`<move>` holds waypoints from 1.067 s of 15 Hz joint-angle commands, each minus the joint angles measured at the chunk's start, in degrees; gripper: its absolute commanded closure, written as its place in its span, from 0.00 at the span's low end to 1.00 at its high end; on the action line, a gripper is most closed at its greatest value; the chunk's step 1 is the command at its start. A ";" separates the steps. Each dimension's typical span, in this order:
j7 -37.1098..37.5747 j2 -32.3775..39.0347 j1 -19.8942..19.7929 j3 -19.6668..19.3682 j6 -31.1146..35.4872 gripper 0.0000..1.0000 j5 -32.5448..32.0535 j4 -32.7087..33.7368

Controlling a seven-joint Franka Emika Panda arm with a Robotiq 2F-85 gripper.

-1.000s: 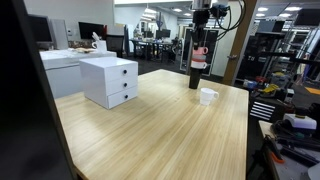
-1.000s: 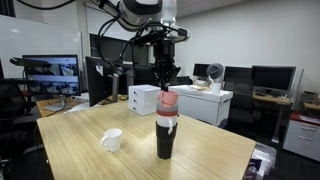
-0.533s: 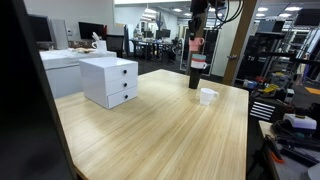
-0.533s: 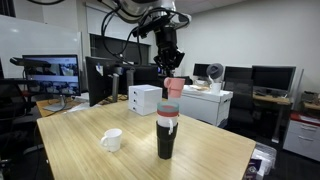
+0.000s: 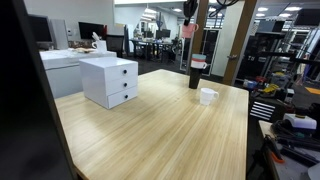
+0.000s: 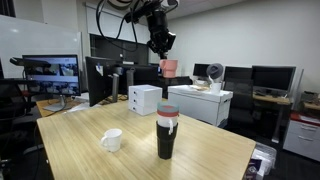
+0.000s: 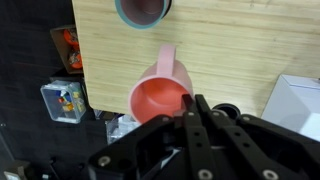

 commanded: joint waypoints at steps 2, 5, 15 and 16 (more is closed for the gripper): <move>0.95 -4.53 1.77 1.54 0.32 0.95 0.15 -3.30; -0.32 -6.16 3.27 2.66 0.67 0.95 0.06 -5.43; -1.00 -9.13 5.70 3.81 8.57 0.95 3.71 -22.46; -0.46 -9.35 5.74 3.81 10.99 0.95 3.80 -24.45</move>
